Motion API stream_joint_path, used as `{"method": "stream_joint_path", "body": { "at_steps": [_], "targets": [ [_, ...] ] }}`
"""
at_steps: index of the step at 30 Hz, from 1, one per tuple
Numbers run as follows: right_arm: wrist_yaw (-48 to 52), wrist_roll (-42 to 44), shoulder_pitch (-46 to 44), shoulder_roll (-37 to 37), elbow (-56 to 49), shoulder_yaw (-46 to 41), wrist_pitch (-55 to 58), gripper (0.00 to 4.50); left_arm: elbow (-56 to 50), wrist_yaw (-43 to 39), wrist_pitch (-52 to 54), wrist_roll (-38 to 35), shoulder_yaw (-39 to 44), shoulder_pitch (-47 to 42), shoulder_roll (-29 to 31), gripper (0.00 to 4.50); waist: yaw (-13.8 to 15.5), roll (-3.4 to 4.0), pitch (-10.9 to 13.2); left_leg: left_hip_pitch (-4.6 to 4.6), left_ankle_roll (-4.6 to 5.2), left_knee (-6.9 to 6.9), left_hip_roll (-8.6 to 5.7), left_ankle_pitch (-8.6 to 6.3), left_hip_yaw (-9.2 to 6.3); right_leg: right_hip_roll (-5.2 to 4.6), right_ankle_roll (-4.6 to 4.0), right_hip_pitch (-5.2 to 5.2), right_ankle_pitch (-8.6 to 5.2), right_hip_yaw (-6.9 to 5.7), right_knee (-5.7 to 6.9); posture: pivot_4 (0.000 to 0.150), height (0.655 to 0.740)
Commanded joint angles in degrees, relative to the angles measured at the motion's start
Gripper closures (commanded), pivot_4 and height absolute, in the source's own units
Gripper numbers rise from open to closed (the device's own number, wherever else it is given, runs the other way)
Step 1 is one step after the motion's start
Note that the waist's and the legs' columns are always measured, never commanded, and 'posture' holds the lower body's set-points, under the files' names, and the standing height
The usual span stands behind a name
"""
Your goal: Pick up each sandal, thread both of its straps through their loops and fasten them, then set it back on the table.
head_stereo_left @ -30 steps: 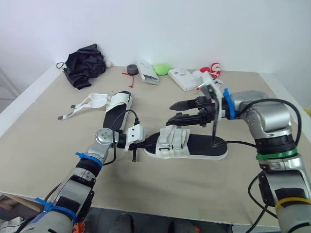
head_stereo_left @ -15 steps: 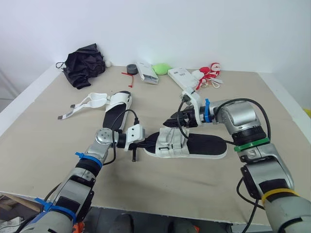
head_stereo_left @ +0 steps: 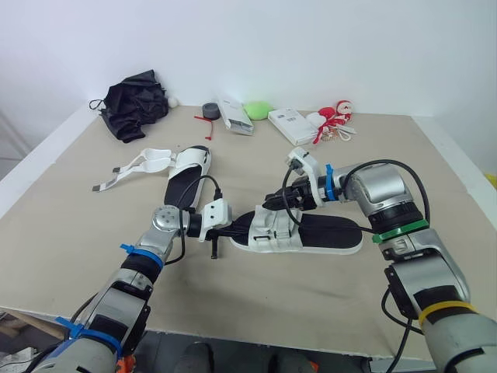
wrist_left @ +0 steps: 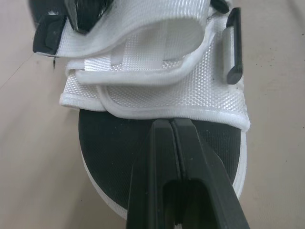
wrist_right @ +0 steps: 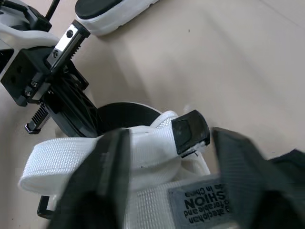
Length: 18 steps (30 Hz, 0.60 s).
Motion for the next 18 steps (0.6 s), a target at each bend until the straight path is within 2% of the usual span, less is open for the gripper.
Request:
{"method": "stream_joint_path", "body": {
  "at_steps": [1, 4, 6, 11, 15, 18],
  "targets": [
    [1.2, 1.5, -0.9, 0.1, -1.8, -1.5, 0.0, 4.4, 8.7, 0.6, 6.2, 8.5, -6.2, 7.4, 1.3, 4.5, 0.0, 0.0, 0.0, 0.0, 0.0, 0.0, 0.0, 0.0, 0.0, 0.0, 0.0, 0.0, 0.0, 0.0, 0.0, 0.15, 0.74],
    [0.9, 1.8, -0.3, 0.5, -2.3, -2.7, -1.5, 4.4, 8.7, 0.7, 6.3, 8.5, -6.2, 7.4, 1.2, 4.5, 0.0, 0.0, 0.0, 0.0, 0.0, 0.0, 0.0, 0.0, 0.0, 0.0, 0.0, 0.0, 0.01, 0.0, 0.0, 0.15, 0.74],
    [0.1, 3.5, 0.6, 1.1, -4.0, -6.0, -4.8, 4.4, 8.7, 0.7, 6.2, 8.6, -6.3, 7.3, 1.2, 4.5, 0.0, 0.0, 0.0, 0.0, -0.01, 0.0, 0.0, 0.0, 0.0, 0.0, 0.0, -0.01, 0.0, 0.0, 0.0, 0.15, 0.74],
    [1.1, 8.7, 1.5, 1.0, -9.7, -12.2, -4.6, 4.4, 8.8, 0.7, 6.1, 8.6, -6.4, 7.2, 1.1, 4.5, 0.0, 0.01, 0.0, 0.0, 0.0, 0.01, -0.01, 0.0, 0.0, 0.0, 0.01, -0.01, 0.01, 0.01, 0.0, 0.15, 0.74],
    [4.8, 16.5, 4.6, -0.3, -19.4, -17.5, -2.8, 4.4, 9.0, 0.7, 5.9, 8.7, -6.4, 7.1, 1.1, 4.5, 0.0, -0.01, 0.0, 0.0, 0.0, 0.0, 0.0, 0.0, -0.01, 0.01, 0.06, 0.0, 0.06, 0.0, 0.0, 0.15, 0.74],
    [12.2, 23.5, 11.4, -5.7, -33.4, -18.8, -1.0, 4.4, 9.3, 0.8, 5.9, 8.8, -6.4, 6.8, 1.0, 4.5, 0.0, -0.1, 0.0, -0.03, 0.0, 0.0, 0.0, 0.0, -0.03, 0.01, 0.03, 0.02, 0.04, -0.01, 0.0, 0.15, 0.74]
  ]
}}
